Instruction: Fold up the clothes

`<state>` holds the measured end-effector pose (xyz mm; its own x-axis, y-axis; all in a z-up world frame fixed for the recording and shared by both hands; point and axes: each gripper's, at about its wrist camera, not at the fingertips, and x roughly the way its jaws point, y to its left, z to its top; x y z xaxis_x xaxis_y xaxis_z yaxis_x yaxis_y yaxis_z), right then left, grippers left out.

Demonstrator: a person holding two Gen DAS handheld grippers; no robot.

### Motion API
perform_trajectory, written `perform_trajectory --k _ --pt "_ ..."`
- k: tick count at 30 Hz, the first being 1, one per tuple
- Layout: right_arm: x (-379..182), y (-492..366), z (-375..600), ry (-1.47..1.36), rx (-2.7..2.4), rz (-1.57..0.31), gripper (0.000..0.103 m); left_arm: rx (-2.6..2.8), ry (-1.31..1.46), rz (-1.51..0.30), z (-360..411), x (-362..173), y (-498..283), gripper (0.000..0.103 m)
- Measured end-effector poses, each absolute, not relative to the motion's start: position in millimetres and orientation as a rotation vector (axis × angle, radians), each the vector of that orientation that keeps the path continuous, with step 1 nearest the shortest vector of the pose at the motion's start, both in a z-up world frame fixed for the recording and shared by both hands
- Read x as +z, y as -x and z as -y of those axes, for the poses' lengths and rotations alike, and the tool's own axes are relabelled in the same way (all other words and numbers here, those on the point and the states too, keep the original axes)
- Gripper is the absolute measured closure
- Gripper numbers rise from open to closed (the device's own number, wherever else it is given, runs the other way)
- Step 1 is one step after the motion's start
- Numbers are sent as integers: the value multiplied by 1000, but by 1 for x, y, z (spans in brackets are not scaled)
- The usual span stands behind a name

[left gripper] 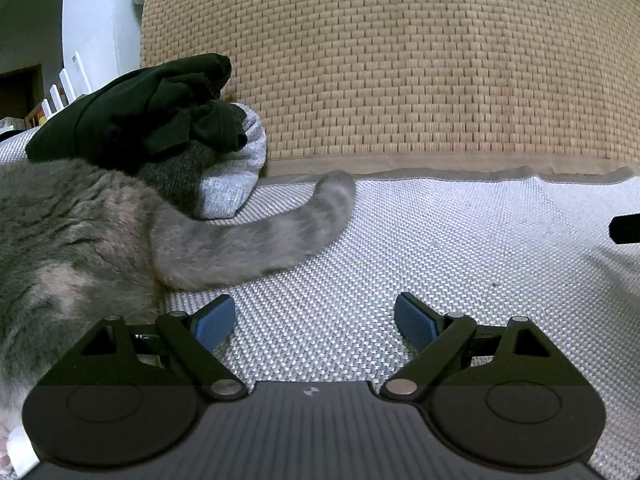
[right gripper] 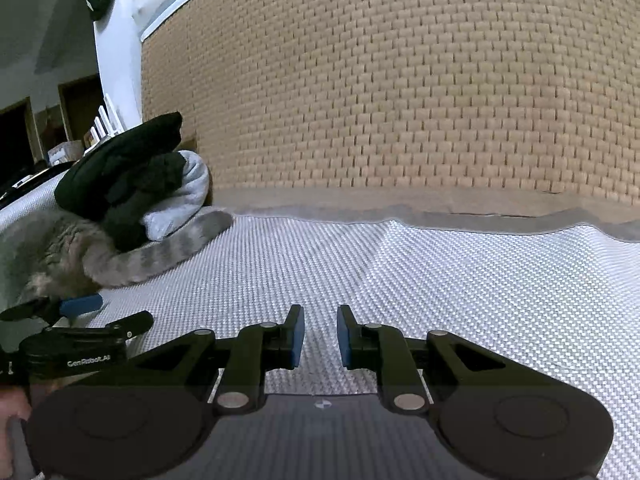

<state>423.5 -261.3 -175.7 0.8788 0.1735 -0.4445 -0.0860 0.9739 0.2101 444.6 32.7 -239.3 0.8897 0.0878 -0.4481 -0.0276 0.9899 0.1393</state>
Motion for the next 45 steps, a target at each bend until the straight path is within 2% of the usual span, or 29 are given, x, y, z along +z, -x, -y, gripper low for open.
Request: perform_trajectory --k 18,26,40,45 --pt "-165 -398 365 -412 -47 -442 80 66 -142 -492 -32 -238 -446 8" --pt "-167 -395 353 -414 11 -455 80 75 -160 -496 -30 -238 -447 2" --pt "-150 -373 332 -264 29 -461 80 61 -142 -538 -35 -238 -449 1" --pt "-151 -353 333 -325 18 -462 80 61 -142 -551 -35 -237 -447 0"
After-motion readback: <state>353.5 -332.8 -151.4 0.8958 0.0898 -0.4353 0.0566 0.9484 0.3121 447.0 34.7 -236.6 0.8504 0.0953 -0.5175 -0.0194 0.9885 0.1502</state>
